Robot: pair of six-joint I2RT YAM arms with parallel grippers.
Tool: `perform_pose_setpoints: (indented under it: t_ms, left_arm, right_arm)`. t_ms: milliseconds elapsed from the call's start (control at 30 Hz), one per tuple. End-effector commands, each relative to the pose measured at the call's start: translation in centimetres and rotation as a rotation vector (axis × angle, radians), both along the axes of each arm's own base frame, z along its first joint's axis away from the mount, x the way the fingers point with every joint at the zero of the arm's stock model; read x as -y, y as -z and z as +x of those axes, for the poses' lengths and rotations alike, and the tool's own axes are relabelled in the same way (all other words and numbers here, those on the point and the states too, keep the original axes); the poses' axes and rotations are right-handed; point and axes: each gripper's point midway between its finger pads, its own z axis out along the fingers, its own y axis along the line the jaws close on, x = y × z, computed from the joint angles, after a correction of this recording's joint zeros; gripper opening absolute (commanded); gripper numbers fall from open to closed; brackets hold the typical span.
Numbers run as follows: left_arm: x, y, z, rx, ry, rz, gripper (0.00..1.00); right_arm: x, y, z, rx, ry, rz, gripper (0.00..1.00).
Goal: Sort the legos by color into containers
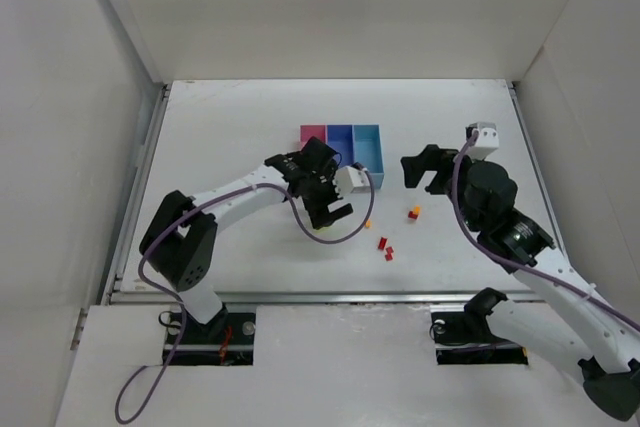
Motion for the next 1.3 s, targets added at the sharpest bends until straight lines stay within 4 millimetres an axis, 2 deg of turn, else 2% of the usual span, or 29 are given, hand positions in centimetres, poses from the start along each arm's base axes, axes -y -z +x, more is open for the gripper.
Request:
perform_pose_setpoints:
  t_ms: [0, 67, 200, 400, 567, 733, 833, 900, 1033, 1100, 1167, 1200, 1267]
  left_arm:
    - [0.4, -0.7, 1.5, 0.013, -0.072, -0.021, 0.89]
    - [0.5, -0.1, 1.7, -0.004, -0.099, -0.011, 0.89]
    - [-0.1, 1.6, 0.7, -0.074, -0.094, 0.043, 0.87]
    - [-0.1, 1.8, 0.3, -0.091, -0.104, 0.034, 0.85]
    - [-1.2, 3.6, -0.5, -0.12, -0.123, 0.081, 0.85]
    - [-1.4, 5.0, -0.7, -0.155, -0.131, 0.11, 0.76]
    - [-1.7, 5.1, -0.8, -0.155, -0.135, 0.122, 0.7]
    - [-1.5, 5.1, -0.6, -0.149, -0.135, 0.116, 0.59]
    - [-1.3, 5.5, -0.6, -0.162, -0.131, 0.118, 0.47]
    - [-1.4, 5.5, -0.8, -0.173, -0.139, 0.123, 0.28]
    - [-1.1, 4.9, -0.5, -0.173, -0.155, 0.111, 0.1]
    - [-1.0, 4.0, -0.2, -0.187, -0.169, 0.096, 0.0]
    - [-0.6, 1.9, 0.6, -0.186, -0.188, 0.044, 0.0]
  right_arm:
    - [0.3, 0.2, -0.9, -0.025, 0.029, 0.014, 1.0]
    - [0.4, 0.5, -1.0, -0.034, 0.03, 0.006, 1.0]
    - [0.6, -0.1, -1.3, -0.019, 0.029, 0.018, 1.0]
    - [1.2, -0.6, -1.9, 0.001, 0.038, 0.031, 1.0]
    - [2.0, -0.8, -2.4, 0.013, 0.056, 0.036, 1.0]
    - [2.1, -0.2, -2.6, -0.002, 0.056, 0.025, 1.0]
    - [2.1, -0.2, -2.6, -0.002, 0.056, 0.025, 1.0]
    - [2.1, -0.2, -2.6, -0.002, 0.056, 0.025, 1.0]
    - [2.1, -0.2, -2.6, -0.002, 0.056, 0.025, 1.0]
    - [2.2, -0.4, -2.8, 0.005, 0.056, 0.03, 1.0]
    - [2.0, -0.4, -2.8, 0.004, 0.043, 0.032, 1.0]
    - [1.8, 0.0, -2.9, -0.005, 0.029, 0.028, 1.0]
    - [0.3, 0.2, -2.9, -0.004, -0.051, 0.008, 1.0]
